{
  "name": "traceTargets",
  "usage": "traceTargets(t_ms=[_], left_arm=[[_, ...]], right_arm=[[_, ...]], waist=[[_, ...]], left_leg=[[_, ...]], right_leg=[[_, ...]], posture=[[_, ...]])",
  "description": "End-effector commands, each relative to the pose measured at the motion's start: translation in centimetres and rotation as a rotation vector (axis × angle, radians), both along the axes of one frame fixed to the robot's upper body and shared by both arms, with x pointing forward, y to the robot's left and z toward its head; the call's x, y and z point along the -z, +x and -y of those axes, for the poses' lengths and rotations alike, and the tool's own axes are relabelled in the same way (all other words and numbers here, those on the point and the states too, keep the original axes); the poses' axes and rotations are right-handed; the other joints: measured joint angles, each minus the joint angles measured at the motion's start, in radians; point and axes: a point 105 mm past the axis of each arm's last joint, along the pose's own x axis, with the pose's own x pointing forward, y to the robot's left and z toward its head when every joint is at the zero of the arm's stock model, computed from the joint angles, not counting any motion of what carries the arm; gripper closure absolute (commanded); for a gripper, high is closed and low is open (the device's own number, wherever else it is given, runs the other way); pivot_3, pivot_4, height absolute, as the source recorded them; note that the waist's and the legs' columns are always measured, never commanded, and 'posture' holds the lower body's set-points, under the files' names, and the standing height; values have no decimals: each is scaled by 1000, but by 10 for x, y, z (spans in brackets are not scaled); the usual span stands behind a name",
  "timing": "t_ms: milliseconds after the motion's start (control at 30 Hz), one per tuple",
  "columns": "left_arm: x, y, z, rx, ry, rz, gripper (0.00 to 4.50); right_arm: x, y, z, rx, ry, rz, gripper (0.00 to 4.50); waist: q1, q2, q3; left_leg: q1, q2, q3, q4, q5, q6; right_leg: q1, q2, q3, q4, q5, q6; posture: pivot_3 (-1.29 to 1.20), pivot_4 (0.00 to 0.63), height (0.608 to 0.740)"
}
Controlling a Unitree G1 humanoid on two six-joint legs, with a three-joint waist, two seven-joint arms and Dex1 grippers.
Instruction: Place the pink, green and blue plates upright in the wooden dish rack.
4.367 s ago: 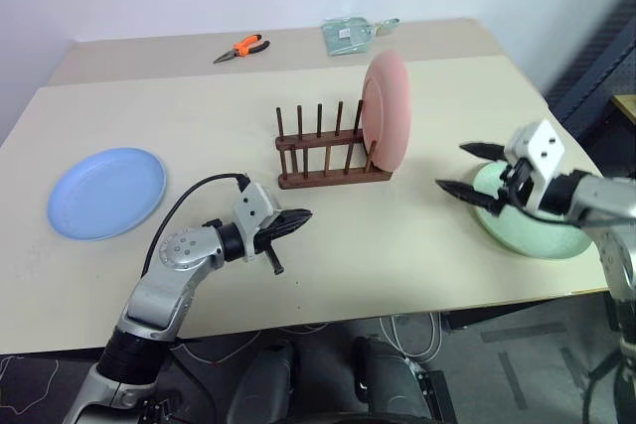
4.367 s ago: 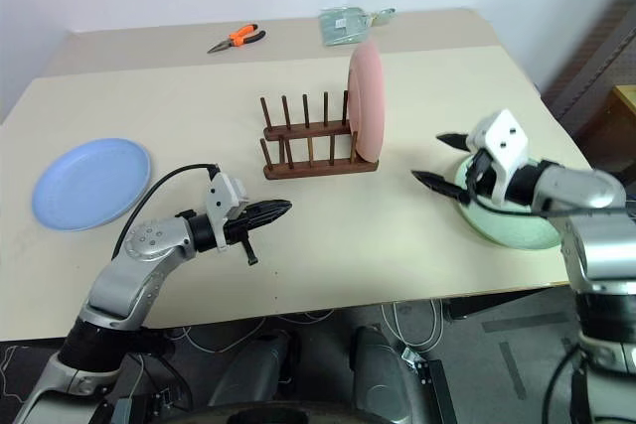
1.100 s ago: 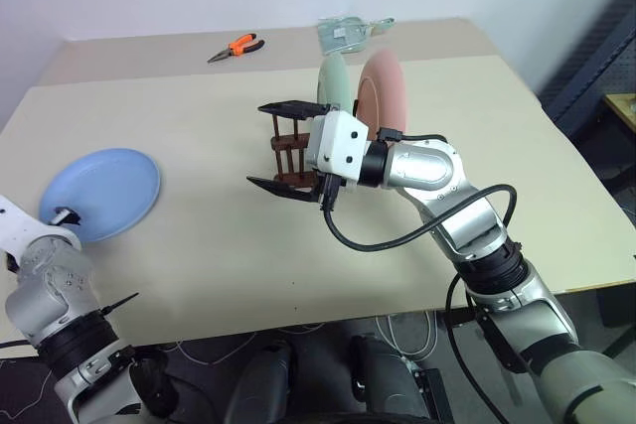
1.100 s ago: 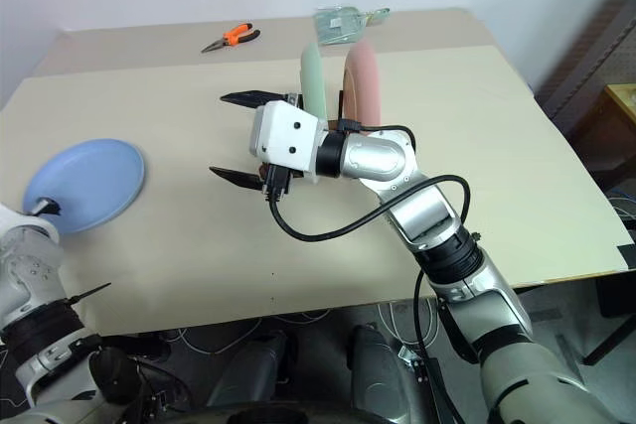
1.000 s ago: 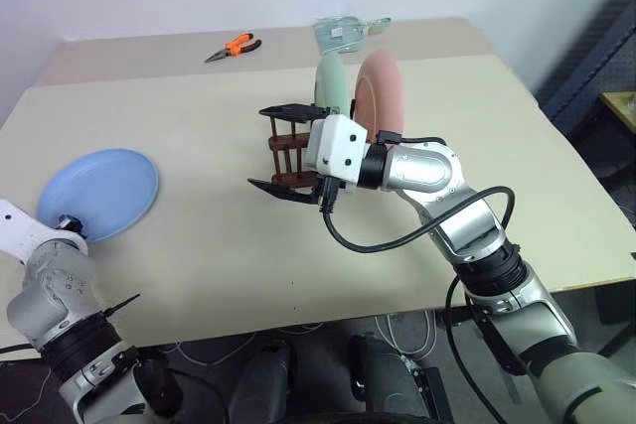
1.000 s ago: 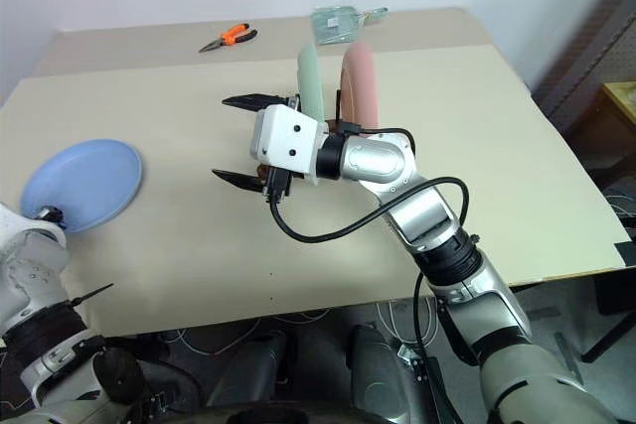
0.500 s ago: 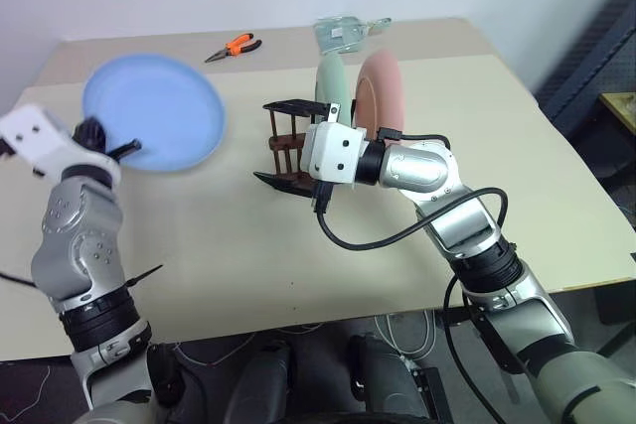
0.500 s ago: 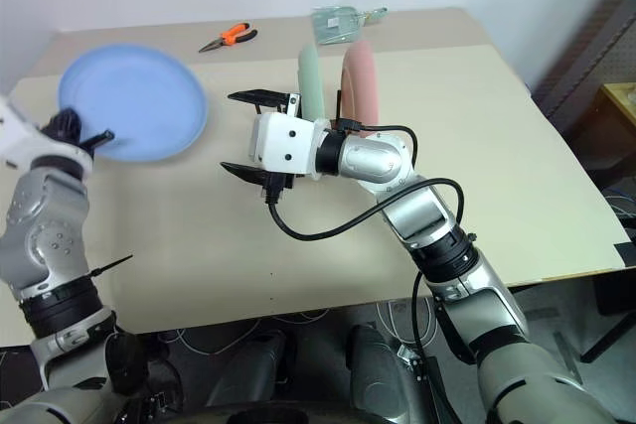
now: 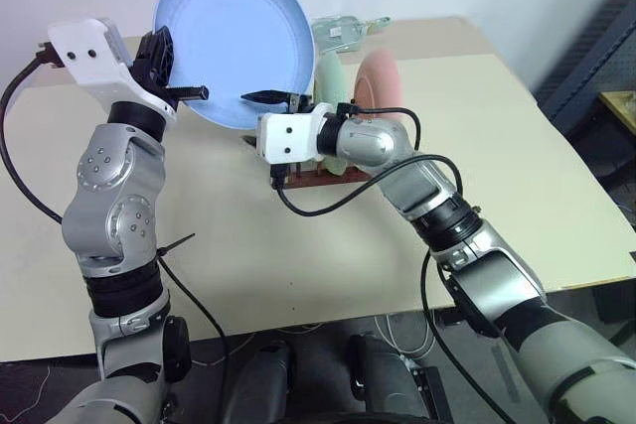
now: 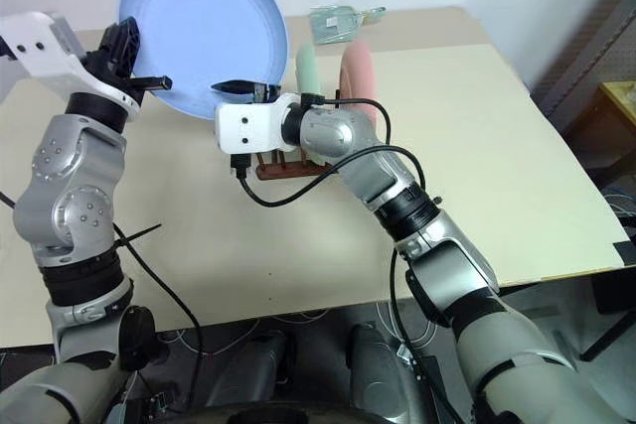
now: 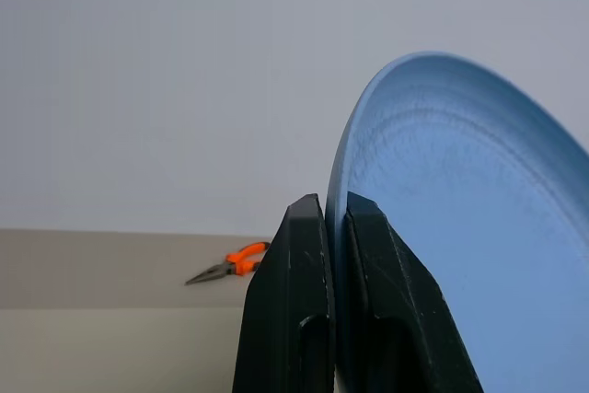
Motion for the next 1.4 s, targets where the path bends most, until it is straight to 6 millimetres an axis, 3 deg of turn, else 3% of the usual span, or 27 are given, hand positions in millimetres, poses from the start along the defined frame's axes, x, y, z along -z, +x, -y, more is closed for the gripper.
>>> traceTargets(t_ms=[33, 100, 133, 167, 233, 333, 433, 500, 633, 667, 733, 867, 967, 1067, 1400], left_arm=[[-16, -12, 2, 0, 6, 73, 4500], [-13, -12, -2, -16, 2, 66, 4500], [-13, -12, -4, -14, -20, 69, 4500], [-14, -13, -5, -8, -42, 74, 4170], [-16, -13, -6, 10, -78, 84, 3430], [-22, -15, -9, 9, -98, 113, 1931], [-37, -21, -37, -94, -157, 188, 415], [-44, -28, -63, -214, -149, 231, 415], [-44, -32, -87, -336, -109, 240, 415], [-23, -30, -106, -421, 2, 155, 415], [20, -26, -115, -435, 194, -4, 415], [99, -22, -83, -259, 354, -224, 415], [130, -24, -62, -182, 437, -288, 415], [145, -26, -44, -101, 410, -300, 415], [161, -29, -25, -8, 367, -308, 415]], right_arm=[[-18, -2, -6, -8, 27, 77, 3536], [-21, -2, -7, -3, 35, 93, 4433], [-22, -3, -8, -6, 35, 108, 4433], [-22, -4, -10, -10, 30, 123, 4488], [-22, -5, -11, -17, 13, 152, 4500], [-20, -6, -13, -14, -2, 174, 4500], [-19, -5, -11, -7, -4, 188, 4500], [-20, -6, -8, -10, 22, 187, 4500], [-27, -9, -3, -24, 96, 165, 4500], [-42, -22, 1, -85, 248, 89, 4500], [-68, -49, 14, -230, 518, -78, 4500], [-86, -85, 28, -469, 807, -519, 4500], [-84, -92, 31, -502, 865, -690, 4500], [-75, -88, 30, -465, 912, -818, 4500], [-55, -58, 26, -317, 1058, -1043, 4500]], waist=[[0, 0, 0], [0, 0, 0], [-2, 0, 0], [-2, 0, 0], [-2, 0, 0], [-3, 0, 0], [-2, 0, 1], [-5, 0, 1], [-3, 0, 1], [-2, 0, 1], [-9, 3, 1], [3, 4, 2], [5, 3, 1], [2, 3, 1], [-2, 4, 1]], left_leg=[[0, 0, 0, 0, 0, 0], [0, 0, 0, 0, 0, 0], [0, 0, 0, 0, 0, 0], [0, 0, 0, 0, 0, 0], [0, 0, 0, 0, 0, 0], [0, 0, 0, 0, 0, 0], [0, 0, 0, 0, 0, 0], [0, 0, 0, 0, 0, -1], [0, 0, 0, -1, 1, -1], [0, 0, 0, -1, 1, -1], [1, 0, 0, -2, 1, -1], [1, 0, 1, -3, -1, 0], [0, 1, -2, -1, -1, 1], [1, 2, -2, -1, -2, -1], [0, 2, 1, -4, -1, 0]], right_leg=[[0, 0, 0, 0, 0, 0], [0, 0, 0, 0, 0, 0], [0, 0, 0, 0, 0, 0], [0, 0, 0, 0, 0, 0], [0, 0, 0, 0, 0, 0], [0, 0, 0, 0, 0, 0], [0, 0, 0, 0, 0, 0], [0, 1, 0, 0, 0, 0], [-1, 1, 0, 1, 0, 0], [-1, 1, 0, 1, 0, 0], [0, 1, 1, 0, 0, 0], [-1, 0, 3, 0, 0, 0], [0, -1, 1, 0, 0, -1], [0, -2, 1, -1, -2, -5], [-4, -1, 2, 1, 0, -2]], posture=[[0, 150, 738], [0, 150, 738], [0, 150, 738], [0, 150, 738], [0, 150, 738], [0, 150, 738], [0, 150, 738], [0, 150, 738], [0, 150, 738], [0, 150, 738], [0, 150, 738], [0, 150, 738], [0, 150, 738], [0, 150, 738], [0, 150, 738]])
